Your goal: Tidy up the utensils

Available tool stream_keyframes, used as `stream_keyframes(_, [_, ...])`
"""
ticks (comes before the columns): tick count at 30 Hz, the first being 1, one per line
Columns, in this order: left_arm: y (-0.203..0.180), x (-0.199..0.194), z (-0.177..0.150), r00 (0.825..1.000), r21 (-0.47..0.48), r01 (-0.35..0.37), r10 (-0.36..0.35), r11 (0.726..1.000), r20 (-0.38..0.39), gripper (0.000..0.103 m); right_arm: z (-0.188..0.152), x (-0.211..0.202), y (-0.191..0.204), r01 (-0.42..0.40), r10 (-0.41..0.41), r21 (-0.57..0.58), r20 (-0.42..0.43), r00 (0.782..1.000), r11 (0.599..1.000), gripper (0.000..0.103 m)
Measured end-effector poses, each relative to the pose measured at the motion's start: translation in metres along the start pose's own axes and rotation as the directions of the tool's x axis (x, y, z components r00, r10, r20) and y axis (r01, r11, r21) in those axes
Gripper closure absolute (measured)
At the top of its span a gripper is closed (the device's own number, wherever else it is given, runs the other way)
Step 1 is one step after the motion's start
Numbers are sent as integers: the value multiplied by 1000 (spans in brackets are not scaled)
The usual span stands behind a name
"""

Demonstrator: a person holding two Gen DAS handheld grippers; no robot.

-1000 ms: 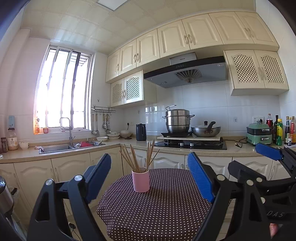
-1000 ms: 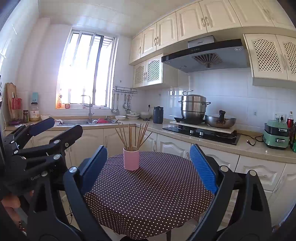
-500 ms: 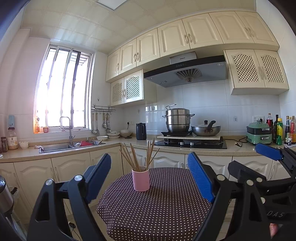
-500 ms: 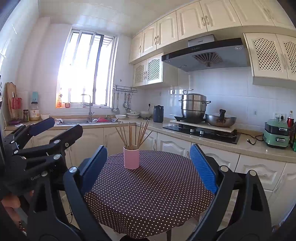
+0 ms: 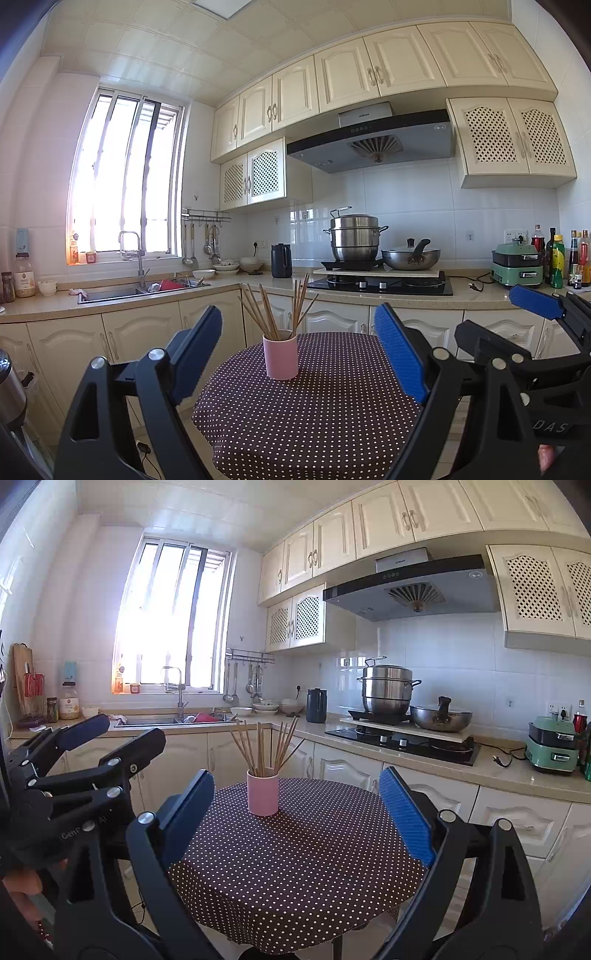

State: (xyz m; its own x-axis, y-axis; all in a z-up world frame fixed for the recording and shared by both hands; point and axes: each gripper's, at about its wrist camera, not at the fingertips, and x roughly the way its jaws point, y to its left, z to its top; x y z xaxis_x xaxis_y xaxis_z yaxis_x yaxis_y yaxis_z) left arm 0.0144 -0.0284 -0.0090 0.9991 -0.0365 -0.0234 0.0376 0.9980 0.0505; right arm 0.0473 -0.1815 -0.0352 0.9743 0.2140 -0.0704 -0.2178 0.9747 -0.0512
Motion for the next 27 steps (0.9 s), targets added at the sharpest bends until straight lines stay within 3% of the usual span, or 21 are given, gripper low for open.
stream_keyframes(22, [-3,10,-5,1000,13,3,-3,1000,-12,20,-5,10,-3,1,-1,12,-14,1000,1000,14])
stream_keyframes(27, [1,30,-17,998,1,-3,3,1000,-57,20,-15,27,-1,9,-8,14,-58,998,1000,14])
